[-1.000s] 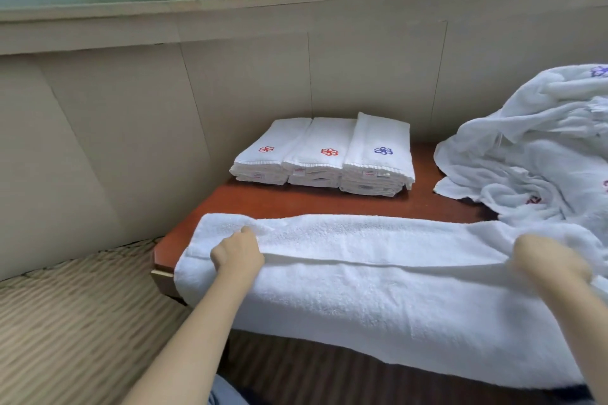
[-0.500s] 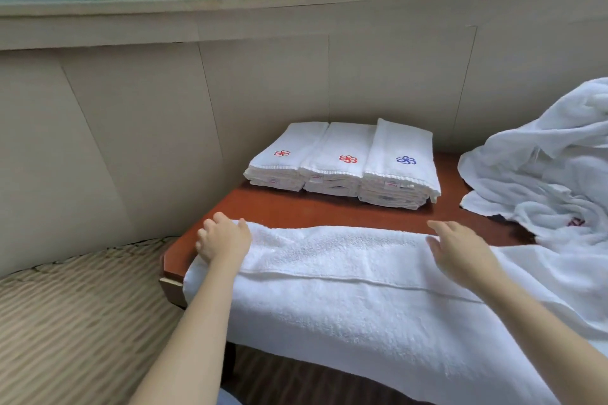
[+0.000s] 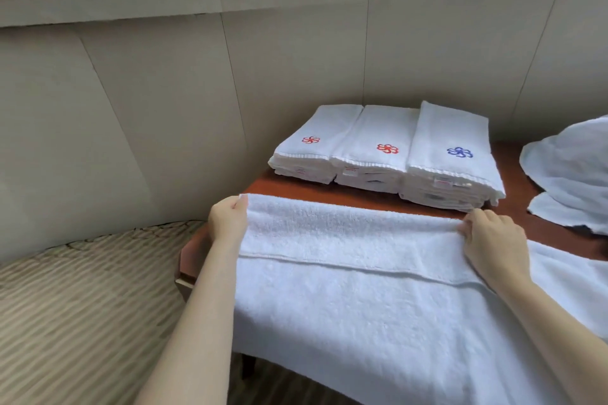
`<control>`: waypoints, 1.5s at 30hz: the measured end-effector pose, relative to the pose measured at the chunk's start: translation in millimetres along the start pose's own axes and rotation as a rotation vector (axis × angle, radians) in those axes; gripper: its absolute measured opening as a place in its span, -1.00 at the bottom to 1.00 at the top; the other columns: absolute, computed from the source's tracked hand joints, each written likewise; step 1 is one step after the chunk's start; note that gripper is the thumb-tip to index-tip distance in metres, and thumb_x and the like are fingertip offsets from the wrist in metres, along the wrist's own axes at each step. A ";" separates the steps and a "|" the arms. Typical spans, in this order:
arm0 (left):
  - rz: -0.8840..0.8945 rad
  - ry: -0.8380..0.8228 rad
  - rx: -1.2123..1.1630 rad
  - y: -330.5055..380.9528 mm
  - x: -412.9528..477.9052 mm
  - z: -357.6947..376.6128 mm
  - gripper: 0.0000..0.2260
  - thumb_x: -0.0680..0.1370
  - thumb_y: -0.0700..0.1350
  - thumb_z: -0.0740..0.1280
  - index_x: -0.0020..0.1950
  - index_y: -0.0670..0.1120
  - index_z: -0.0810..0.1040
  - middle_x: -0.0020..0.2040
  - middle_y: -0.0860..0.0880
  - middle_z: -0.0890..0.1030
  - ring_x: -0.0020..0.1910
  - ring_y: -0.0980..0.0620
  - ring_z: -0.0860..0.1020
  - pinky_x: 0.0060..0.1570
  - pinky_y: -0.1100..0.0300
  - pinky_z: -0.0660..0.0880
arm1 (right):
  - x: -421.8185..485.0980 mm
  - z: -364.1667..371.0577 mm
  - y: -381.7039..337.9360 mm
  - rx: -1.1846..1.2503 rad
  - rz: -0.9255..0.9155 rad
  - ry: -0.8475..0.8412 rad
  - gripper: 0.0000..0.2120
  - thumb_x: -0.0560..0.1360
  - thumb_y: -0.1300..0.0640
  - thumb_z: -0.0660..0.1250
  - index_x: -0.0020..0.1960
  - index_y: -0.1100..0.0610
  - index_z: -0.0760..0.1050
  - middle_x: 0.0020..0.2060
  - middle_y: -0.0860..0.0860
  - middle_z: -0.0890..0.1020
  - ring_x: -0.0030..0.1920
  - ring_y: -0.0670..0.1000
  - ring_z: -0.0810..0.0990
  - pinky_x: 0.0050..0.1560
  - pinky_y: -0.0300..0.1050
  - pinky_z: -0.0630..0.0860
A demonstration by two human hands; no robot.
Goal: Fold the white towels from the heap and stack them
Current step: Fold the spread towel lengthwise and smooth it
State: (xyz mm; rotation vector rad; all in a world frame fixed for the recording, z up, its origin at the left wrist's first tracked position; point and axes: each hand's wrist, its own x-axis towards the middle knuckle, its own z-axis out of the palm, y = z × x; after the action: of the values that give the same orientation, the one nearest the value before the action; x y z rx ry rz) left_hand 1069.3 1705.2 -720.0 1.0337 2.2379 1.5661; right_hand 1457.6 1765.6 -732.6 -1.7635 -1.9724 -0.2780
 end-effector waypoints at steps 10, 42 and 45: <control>-0.181 -0.243 0.496 -4.2 5.5 -3.7 -0.56 0.59 0.00 0.16 0.22 -0.36 0.45 0.22 -0.28 0.52 0.20 -0.27 0.48 0.25 -0.10 0.40 | -12.7 -3.2 -7.8 0.131 -0.120 -0.013 -0.89 0.41 0.36 0.36 -0.08 0.30 0.61 -0.17 0.24 0.63 -0.18 0.31 0.55 -0.16 0.10 0.47; 0.672 -0.854 0.624 99.2 -168.8 116.3 -0.62 0.63 0.07 0.15 0.43 0.03 0.35 0.51 -0.02 0.23 0.49 0.03 0.16 0.42 0.11 0.11 | -81.5 -74.3 102.5 -0.048 -0.075 -0.533 -0.50 0.59 -0.23 0.00 0.49 -0.09 0.16 0.50 -0.06 0.16 0.51 0.01 0.07 0.48 0.02 -0.01; 0.739 -0.943 0.597 110.5 -187.4 131.6 -0.57 0.59 0.12 0.22 0.44 0.05 0.34 0.51 0.00 0.24 0.51 0.06 0.13 0.43 0.14 0.09 | -88.5 -87.1 129.2 -0.064 0.028 -0.510 -0.49 0.56 -0.23 0.07 0.45 -0.07 0.21 0.47 0.00 0.21 0.48 0.04 0.13 0.47 -0.01 0.09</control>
State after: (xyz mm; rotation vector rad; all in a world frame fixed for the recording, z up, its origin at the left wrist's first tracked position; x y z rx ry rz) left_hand 1323.5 1699.7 -714.1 2.3124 1.6645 0.2637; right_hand 1607.2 1667.8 -719.9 -2.0520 -2.2954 0.1379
